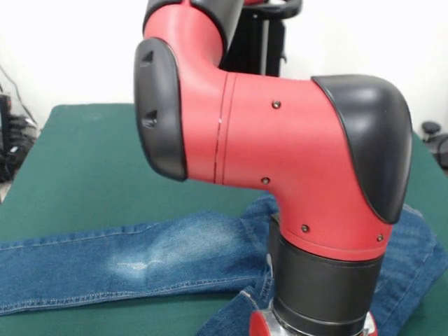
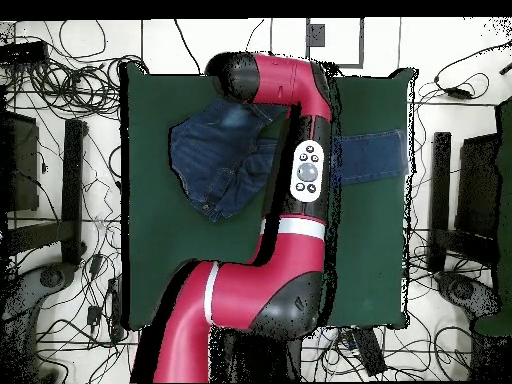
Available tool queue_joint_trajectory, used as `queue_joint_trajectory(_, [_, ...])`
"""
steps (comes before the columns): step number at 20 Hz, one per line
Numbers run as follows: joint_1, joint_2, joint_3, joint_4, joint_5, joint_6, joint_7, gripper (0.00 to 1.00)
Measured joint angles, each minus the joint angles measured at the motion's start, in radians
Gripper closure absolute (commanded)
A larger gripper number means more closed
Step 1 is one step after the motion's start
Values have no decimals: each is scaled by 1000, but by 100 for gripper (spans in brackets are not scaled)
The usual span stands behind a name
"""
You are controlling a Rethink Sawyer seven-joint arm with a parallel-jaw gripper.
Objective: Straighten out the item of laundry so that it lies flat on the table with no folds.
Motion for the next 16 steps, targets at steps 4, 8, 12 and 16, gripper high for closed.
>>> queue_joint_trajectory(4, [-14,12,-26,-40,35,0,0,100])
queue_joint_trajectory(8, [-26,28,-60,-70,76,1,0,100])
queue_joint_trajectory(12, [-36,42,-102,-91,123,0,0,100])
queue_joint_trajectory(16, [-35,47,-130,-96,153,2,0,100])
